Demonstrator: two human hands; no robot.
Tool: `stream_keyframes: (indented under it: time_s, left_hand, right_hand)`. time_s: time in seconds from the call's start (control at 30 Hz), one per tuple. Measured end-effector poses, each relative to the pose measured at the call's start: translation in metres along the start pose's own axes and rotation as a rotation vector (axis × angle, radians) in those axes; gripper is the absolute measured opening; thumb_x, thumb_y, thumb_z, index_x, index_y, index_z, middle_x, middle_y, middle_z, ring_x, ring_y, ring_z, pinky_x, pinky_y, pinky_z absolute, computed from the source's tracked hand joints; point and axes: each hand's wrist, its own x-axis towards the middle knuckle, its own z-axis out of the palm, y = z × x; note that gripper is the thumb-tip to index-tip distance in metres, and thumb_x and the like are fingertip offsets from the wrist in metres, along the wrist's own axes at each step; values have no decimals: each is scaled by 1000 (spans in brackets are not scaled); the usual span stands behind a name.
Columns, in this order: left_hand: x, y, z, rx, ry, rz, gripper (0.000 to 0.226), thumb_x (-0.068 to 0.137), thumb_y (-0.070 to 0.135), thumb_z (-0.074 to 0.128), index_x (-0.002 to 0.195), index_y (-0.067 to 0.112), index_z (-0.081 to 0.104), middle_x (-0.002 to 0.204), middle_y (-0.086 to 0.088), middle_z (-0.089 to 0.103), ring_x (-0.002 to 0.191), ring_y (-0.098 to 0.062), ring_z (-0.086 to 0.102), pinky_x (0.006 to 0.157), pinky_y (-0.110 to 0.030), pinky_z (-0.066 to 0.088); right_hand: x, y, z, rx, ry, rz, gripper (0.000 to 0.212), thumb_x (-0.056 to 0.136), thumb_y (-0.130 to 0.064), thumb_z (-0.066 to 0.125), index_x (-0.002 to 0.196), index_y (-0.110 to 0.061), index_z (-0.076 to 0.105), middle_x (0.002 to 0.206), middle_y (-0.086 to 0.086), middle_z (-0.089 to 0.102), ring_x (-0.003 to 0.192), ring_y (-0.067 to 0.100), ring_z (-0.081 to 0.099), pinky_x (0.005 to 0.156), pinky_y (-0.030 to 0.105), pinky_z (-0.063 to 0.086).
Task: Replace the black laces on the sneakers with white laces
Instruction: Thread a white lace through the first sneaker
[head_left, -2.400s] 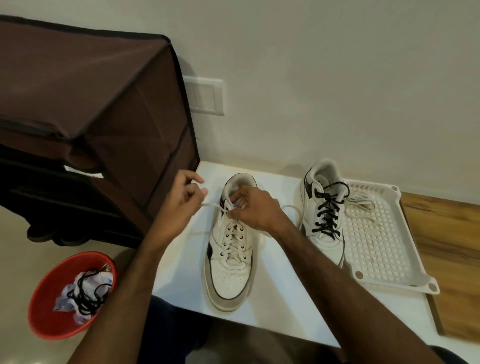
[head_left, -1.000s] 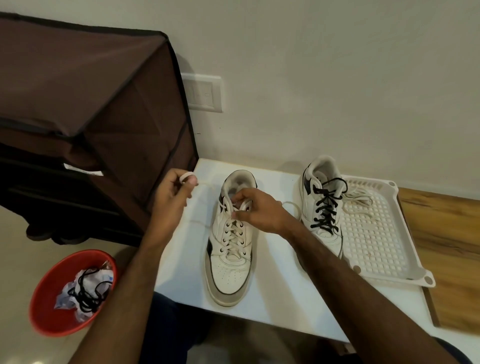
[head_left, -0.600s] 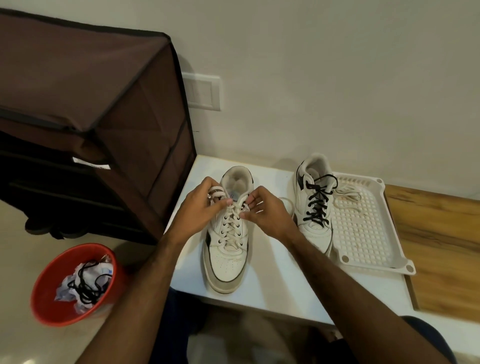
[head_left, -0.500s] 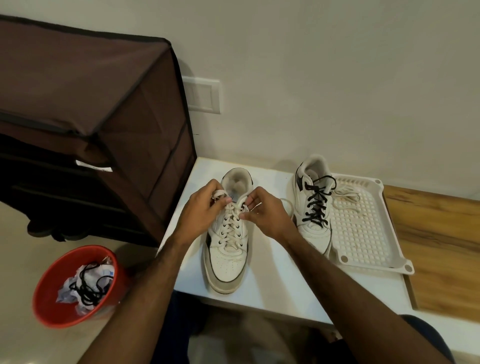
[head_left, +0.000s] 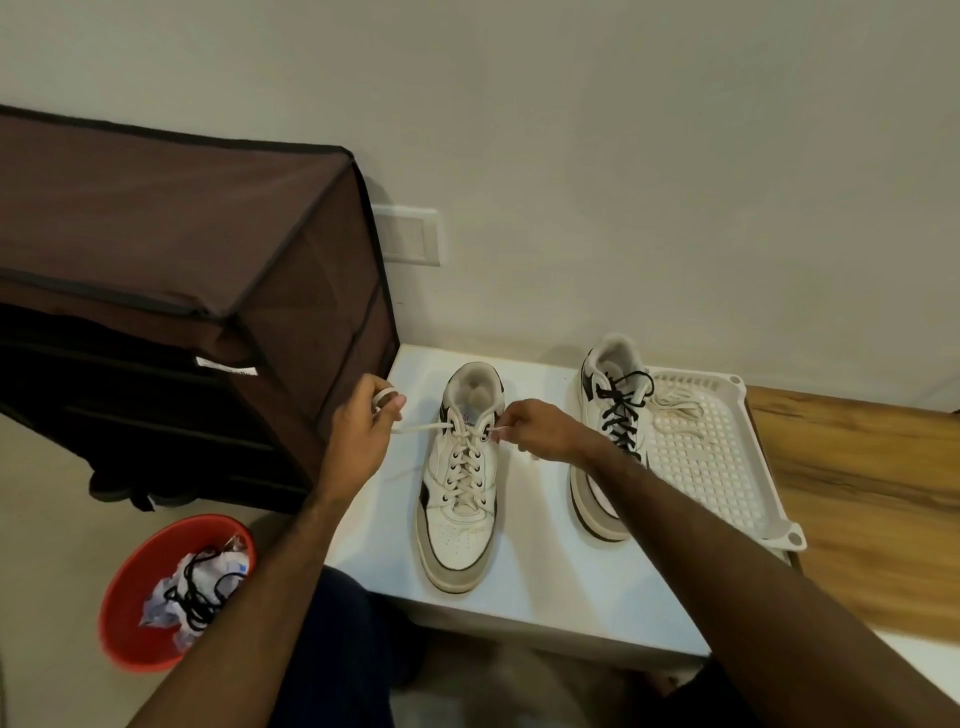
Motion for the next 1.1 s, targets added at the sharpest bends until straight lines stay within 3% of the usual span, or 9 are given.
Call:
stream_keyframes:
  time_s: [0.1,0.2,0.4,0.47,0.57,0.8,0.9,1.0,1.1]
  left_hand:
    - [10,30,-18,-23,-58,73,11,96,16,70,89,11,63,80,1,67,67,-7,58,62,-21,45]
    - [20,72,-39,18,-115,159,9,91,20,76,87,13,72,78,0,71,70,-20,64,67,-34,51]
    - [30,168,-80,100,-130,354,20,94,26,72,78,14,75,66,14,69,61,-2,61,61,-14,42]
    - [32,192,-89,41,-132,349,17,96,23,70,79,19,74,62,16,68,56,-2,63,58,-16,49]
    - [34,225,-103,-66,-70,368,12,97,22,70,95,16,79,85,7,73,72,-9,73,62,-28,60]
    - [31,274,-126,142,-99,494,7,86,14,81,93,14,81,83,5,76,65,-8,70,67,-17,54]
    - [29,284,-122,121,-98,507,8,81,14,85,88,13,80,75,5,76,63,-9,71,64,-15,54]
    - [26,292,-117,27,-82,476,9,82,14,84,88,12,79,70,1,75,64,-12,73,57,-20,55]
    - [28,296,-112,-51,-94,441,8,85,13,82,91,10,78,75,-1,76,67,-15,75,58,-28,59]
  right_hand:
    - [-12,-14,-15,-65,-48,5,29,104,-22,49,83,-14,67,101,-1,62,83,11,53,72,24,41]
    - [-26,-36,-37,-25,-5,-23,37,106,-31,48,74,-18,59,81,-3,60,69,11,50,62,24,40]
    - [-59,-100,-93,-65,76,-128,37,106,-32,50,73,-17,57,76,-6,57,68,13,51,63,23,41]
    - [-69,-118,-106,-52,102,-154,37,105,-33,50,72,-17,57,75,-7,56,68,13,52,66,25,42]
    - [-90,-148,-130,-53,163,-216,36,104,-34,52,74,-16,59,76,-6,59,69,13,55,71,27,46]
    - [-124,-193,-169,-355,388,-238,21,86,-35,79,85,-14,78,69,-7,69,71,11,66,60,23,49]
    - [-130,-196,-172,-278,499,-259,27,72,-36,91,79,-15,76,65,-9,68,66,9,68,59,25,56]
    - [-136,-195,-168,-183,502,-296,30,71,-36,92,76,-13,74,66,-4,70,59,4,64,51,15,46]
    - [-137,-190,-161,10,483,-317,30,71,-32,92,75,-11,71,71,0,72,63,6,66,55,17,50]
